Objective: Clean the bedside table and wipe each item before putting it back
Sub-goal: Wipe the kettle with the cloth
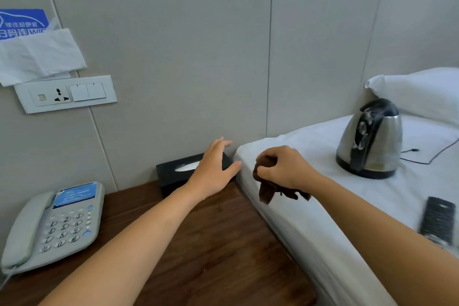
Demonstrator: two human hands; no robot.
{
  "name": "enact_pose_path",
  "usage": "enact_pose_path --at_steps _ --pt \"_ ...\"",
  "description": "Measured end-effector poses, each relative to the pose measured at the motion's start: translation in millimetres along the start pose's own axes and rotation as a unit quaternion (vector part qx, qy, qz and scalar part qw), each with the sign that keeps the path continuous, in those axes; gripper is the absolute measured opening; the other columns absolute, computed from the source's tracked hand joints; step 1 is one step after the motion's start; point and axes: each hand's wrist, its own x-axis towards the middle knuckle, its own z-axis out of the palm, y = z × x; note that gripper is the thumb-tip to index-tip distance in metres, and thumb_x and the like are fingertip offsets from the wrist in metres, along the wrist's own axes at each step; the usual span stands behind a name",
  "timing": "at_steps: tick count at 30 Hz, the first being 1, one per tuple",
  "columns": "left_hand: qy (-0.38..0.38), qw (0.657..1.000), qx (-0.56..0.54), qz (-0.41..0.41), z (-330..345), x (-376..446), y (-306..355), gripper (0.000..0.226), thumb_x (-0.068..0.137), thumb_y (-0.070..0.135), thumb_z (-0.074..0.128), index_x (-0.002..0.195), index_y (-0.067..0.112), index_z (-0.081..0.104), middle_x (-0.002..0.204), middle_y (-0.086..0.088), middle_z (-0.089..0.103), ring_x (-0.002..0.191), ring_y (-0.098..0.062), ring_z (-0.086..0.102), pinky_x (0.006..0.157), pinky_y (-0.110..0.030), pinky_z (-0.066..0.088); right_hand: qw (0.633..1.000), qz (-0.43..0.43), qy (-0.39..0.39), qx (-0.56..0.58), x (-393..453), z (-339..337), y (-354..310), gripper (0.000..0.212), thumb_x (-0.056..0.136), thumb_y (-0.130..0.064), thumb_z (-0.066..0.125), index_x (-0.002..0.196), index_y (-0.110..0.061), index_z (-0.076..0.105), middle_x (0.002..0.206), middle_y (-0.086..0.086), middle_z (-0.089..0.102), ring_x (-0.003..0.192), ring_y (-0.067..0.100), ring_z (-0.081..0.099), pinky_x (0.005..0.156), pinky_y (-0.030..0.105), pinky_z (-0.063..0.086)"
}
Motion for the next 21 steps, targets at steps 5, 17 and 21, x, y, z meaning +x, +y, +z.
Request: enact_pose_path --at_steps 5,17,21 --pt "-0.031 0.998 -0.045 0.024 37 18 47 0.059 0.097 0.046 0.068 0.148 0.026 0.045 0.149 0.008 0.049 0.135 -0.01 0.046 0.112 -0.035 0.042 0.997 0.06 0.014 -0.046 -37 -55 33 0.013 0.076 -0.034 0.072 0.088 -0.036 0.075 0.079 -0.013 0.073 0.074 0.007 0.069 0.068 0.031 0.062" --pt "-0.084 0.982 -0.153 0.07 137 72 160 0.06 0.088 0.056 0.074 0.14 0.039 0.049 0.123 0.013 0.062 0.104 -0.005 0.064 0.087 -0.028 0.056 0.984 0.155 0.055 -0.073 -70 -131 93 0.004 0.074 -0.034 0.073 0.076 -0.034 0.076 0.064 -0.014 0.071 0.067 0.008 0.067 0.065 0.032 0.06" --pt "-0.09 0.979 -0.166 0.08 154 89 187 0.066 0.086 0.05 0.079 0.142 0.037 0.046 0.117 0.012 0.062 0.098 -0.003 0.066 0.087 -0.029 0.057 0.98 0.173 0.077 -0.066 -73 -139 101 0.009 0.075 -0.034 0.072 0.083 -0.033 0.07 0.067 -0.01 0.07 0.071 0.012 0.068 0.07 0.035 0.06"
